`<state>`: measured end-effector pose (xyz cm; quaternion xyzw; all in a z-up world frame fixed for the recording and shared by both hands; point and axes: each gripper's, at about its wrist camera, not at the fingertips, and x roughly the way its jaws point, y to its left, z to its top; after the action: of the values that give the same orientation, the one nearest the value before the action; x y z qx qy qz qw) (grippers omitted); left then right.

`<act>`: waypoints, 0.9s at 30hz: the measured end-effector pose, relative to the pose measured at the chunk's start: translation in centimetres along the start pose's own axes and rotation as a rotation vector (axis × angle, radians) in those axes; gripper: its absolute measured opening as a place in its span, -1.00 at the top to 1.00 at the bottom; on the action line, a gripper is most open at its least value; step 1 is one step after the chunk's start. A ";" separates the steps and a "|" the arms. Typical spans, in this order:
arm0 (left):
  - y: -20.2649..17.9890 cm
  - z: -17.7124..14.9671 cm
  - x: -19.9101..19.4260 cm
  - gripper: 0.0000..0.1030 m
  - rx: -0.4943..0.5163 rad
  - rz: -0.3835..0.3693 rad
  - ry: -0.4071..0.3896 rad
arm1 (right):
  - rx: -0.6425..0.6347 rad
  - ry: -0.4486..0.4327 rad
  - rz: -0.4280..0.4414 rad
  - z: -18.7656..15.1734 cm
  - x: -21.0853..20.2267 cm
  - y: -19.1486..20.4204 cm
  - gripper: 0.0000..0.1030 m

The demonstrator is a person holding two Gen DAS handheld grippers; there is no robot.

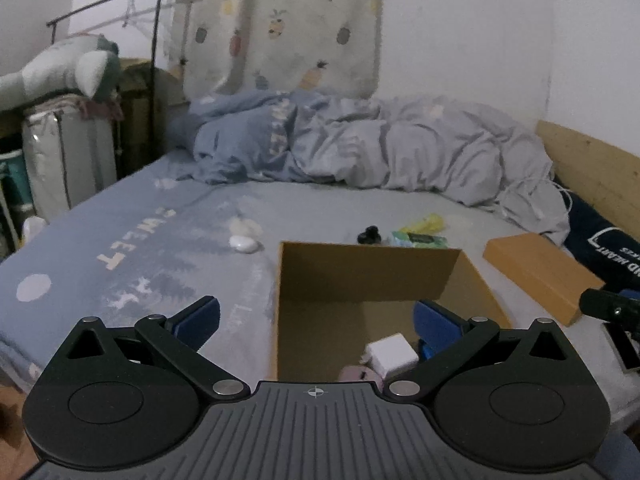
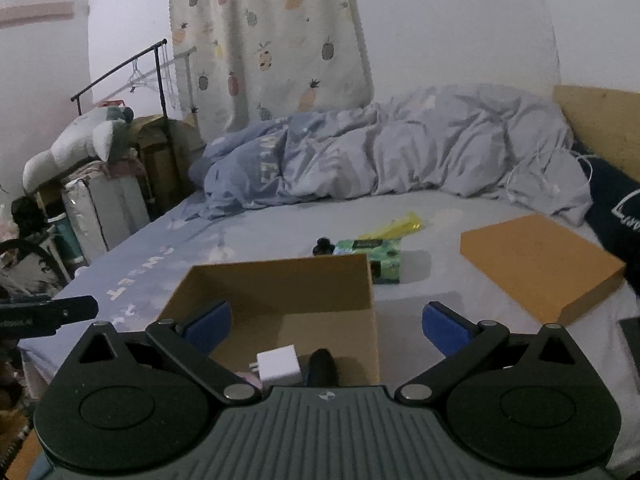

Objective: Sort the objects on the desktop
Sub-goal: 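Move the right tool away from the cardboard box toward the bed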

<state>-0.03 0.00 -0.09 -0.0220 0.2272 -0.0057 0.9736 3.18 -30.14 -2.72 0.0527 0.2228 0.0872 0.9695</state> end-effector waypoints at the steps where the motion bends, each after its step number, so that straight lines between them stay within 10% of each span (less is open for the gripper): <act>1: 0.0 -0.1 0.0 -1.00 -0.004 -0.002 0.009 | -0.006 0.000 -0.005 -0.2 -0.1 0.4 -1.00; 27: 2.3 -3.6 2.9 -1.00 -0.043 -0.006 0.152 | 0.129 0.146 0.067 -2.2 1.7 -1.6 -1.00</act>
<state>0.96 2.07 -4.67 -0.0429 0.3006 -0.0053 0.9528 3.95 -31.27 -5.68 0.1162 0.2960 0.1087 0.9418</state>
